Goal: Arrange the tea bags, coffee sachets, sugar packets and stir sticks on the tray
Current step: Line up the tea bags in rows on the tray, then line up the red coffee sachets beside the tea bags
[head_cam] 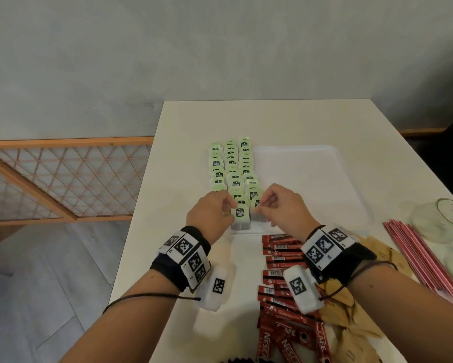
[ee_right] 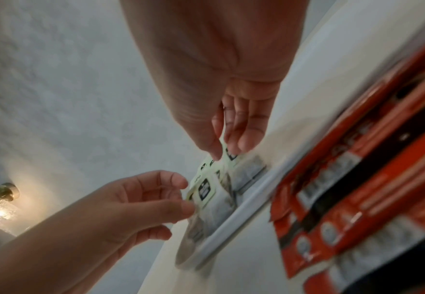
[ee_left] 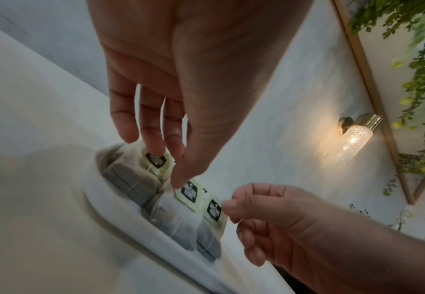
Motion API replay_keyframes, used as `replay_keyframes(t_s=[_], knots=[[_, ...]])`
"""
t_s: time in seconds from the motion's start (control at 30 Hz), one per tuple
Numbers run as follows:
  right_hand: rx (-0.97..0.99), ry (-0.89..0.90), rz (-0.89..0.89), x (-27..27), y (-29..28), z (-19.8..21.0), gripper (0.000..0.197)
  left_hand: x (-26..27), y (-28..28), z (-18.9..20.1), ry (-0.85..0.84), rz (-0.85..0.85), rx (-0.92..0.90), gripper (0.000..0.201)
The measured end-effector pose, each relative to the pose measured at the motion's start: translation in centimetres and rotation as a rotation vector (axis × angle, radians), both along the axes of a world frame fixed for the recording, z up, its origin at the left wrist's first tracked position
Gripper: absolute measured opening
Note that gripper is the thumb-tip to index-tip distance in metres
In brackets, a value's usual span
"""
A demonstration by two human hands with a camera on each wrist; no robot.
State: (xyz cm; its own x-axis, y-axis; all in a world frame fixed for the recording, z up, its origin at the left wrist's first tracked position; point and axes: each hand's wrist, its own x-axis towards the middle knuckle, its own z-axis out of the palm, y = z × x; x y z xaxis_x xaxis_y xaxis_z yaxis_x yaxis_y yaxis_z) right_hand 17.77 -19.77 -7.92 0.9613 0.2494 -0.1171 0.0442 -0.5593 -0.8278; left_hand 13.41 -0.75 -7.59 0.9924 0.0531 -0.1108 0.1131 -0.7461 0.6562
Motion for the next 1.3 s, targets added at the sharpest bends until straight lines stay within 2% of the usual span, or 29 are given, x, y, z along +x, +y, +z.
replay_keyframes(t_s=[0.1,0.3,0.43,0.57,0.7,0.77,0.87,0.93,1.0,1.07,1.17,1.27,1.3], knots=[[-0.096,0.025,0.0,0.7,-1.4,-0.5,0.022,0.0,-0.2,0.0,0.05,-0.056,-0.016,0.022],[-0.129,0.079,0.052,0.6,-0.8,-1.0,0.024,0.3,-1.1,0.4,0.135,-0.071,0.076,0.015],[-0.148,0.01,0.087,-0.2,-2.3,0.8,0.023,-0.7,-1.5,1.8,0.088,-0.131,0.144,0.012],[-0.226,-0.042,0.176,-3.2,-5.0,3.1,0.017,-3.8,-3.1,3.4,0.088,-0.275,0.234,0.006],[-0.299,0.032,0.263,-7.1,-7.3,3.8,0.012,-7.4,-5.1,3.8,0.254,-0.458,0.462,0.042],[-0.397,0.044,0.307,-9.2,-8.3,3.9,0.014,-9.3,-6.3,3.5,0.346,-0.549,0.566,0.056],[-0.615,0.091,0.397,-11.9,-9.5,3.7,0.028,-11.6,-7.8,2.5,0.418,-0.665,0.661,0.062],[-0.725,0.149,0.44,-13.5,-9.9,3.3,0.041,-12.5,-8.4,1.7,0.387,-0.699,0.707,0.065],[-0.795,0.169,0.459,-14.8,-10.0,2.9,0.047,-13.0,-8.7,1.4,0.351,-0.687,0.751,0.062],[-0.839,0.151,0.457,-15.7,-10.0,2.5,0.044,-13.2,-8.8,1.5,0.34,-0.666,0.785,0.058],[-0.795,0.125,0.385,-15.9,-10.2,1.8,0.036,-13.0,-8.8,2.3,0.355,-0.636,0.774,0.04],[-0.75,0.07,0.29,-15.8,-10.7,1.8,0.028,-12.5,-8.5,3.5,0.347,-0.612,0.778,0.038],[-0.73,0.044,0.266,-15.7,-10.8,1.9,0.025,-12.1,-8.3,3.9,0.341,-0.612,0.752,0.03]])
